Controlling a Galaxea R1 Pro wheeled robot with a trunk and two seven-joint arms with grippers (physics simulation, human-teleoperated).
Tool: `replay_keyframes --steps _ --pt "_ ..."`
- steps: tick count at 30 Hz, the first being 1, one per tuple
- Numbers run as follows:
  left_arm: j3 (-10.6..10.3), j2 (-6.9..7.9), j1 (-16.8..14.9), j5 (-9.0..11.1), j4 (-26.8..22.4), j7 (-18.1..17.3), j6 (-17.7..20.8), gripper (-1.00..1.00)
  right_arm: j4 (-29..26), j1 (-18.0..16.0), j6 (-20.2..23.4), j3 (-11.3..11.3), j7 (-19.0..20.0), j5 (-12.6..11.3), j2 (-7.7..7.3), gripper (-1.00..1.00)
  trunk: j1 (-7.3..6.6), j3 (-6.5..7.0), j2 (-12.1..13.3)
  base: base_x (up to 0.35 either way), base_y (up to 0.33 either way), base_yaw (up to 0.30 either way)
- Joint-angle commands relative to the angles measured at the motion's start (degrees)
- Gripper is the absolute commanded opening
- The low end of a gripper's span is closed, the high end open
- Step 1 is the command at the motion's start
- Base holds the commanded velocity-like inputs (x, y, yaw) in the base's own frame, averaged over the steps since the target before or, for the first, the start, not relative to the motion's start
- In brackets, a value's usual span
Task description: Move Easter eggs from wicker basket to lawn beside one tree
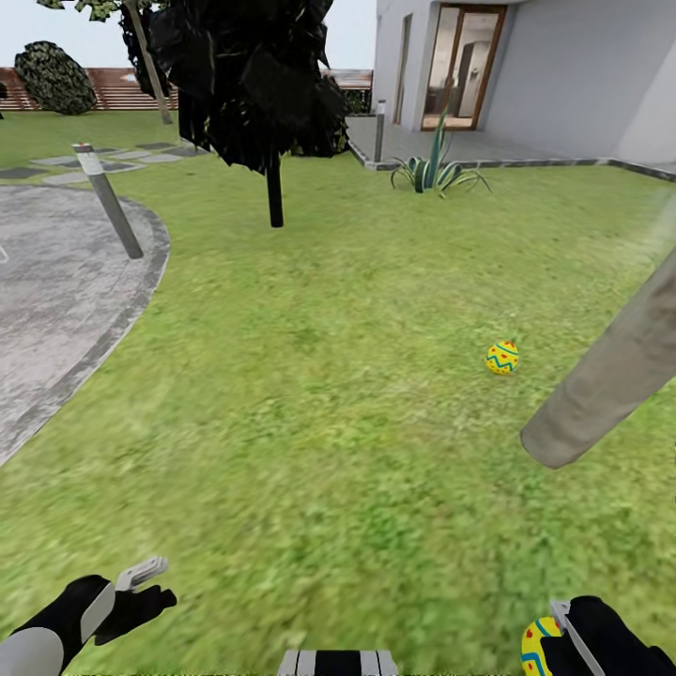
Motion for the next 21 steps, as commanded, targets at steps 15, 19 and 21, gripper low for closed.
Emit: replay_keyframes --steps 15,19,21 --pt "0.1 0.07 0.0 0.47 -0.08 0.03 0.42 1.0 -0.1 -0.01 0.27 -0.35 0.51 0.62 0.03 -1.0 0.22 -2.05 -0.14 0.0 0.0 0.0" --pt "0.08 0.0 0.0 0.47 -0.08 0.03 0.44 1.0 -0.1 -0.01 0.28 -0.3 0.51 0.62 0.03 -1.0 0.22 -2.05 -0.14 0.0 0.0 0.0" --pt "0.07 0.0 0.0 0.47 -0.08 0.03 0.4 1.0 -0.1 -0.01 0.26 -0.28 0.51 0.62 0.07 -1.0 0.22 -2.05 -0.14 0.0 0.0 0.0"
